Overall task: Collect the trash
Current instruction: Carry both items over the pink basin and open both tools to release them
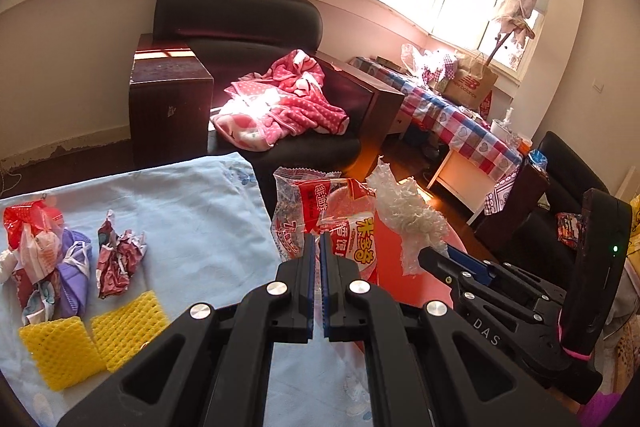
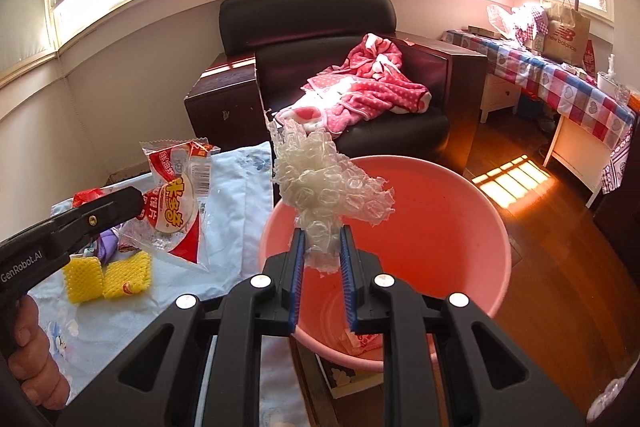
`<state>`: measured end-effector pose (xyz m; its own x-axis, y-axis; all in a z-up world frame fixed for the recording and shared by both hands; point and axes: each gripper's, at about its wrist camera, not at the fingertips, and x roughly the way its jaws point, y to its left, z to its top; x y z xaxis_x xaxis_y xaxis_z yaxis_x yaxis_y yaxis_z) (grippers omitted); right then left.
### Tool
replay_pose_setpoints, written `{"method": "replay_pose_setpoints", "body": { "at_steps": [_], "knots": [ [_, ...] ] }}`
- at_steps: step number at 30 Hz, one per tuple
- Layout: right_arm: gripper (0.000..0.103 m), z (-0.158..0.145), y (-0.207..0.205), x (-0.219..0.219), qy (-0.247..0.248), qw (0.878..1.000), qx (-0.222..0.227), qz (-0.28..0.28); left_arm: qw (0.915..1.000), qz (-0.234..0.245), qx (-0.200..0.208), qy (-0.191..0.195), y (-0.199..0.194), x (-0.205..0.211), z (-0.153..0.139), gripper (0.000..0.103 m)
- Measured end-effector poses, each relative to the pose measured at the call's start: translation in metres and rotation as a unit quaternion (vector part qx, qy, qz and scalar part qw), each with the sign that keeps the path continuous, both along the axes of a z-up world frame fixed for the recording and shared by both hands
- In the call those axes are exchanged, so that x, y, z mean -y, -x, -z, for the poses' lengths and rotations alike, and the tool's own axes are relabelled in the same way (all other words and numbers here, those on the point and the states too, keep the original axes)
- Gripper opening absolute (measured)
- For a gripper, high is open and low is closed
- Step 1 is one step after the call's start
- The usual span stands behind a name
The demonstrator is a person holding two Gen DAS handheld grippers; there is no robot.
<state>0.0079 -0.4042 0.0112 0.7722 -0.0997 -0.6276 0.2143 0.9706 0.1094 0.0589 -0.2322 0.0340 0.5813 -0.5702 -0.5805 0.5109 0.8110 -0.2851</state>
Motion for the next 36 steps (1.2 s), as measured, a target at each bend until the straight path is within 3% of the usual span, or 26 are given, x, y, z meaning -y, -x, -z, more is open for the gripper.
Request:
{"method": "replay_pose_setpoints", "body": {
  "at_steps": [12, 23, 36],
  "knots": [
    [0.018, 0.019, 0.002, 0.034, 0.000, 0.999, -0.034, 0.038, 0.9969, 0.065, -0.024, -0.037, -0.002, 0.074, 0.033, 0.002],
    [0.018, 0.033, -0.002, 0.036, 0.006, 0.997, -0.063, 0.045, 0.9942, 0.076, -0.056, -0.053, -0.012, 0.090, 0.056, 0.002],
    [0.020, 0.040, -0.005, 0.042, -0.012, 0.995, -0.083, 0.052, 0.9934, 0.078, -0.058, -0.060, -0.011, 0.095, 0.060, 0.002]
  ]
}}
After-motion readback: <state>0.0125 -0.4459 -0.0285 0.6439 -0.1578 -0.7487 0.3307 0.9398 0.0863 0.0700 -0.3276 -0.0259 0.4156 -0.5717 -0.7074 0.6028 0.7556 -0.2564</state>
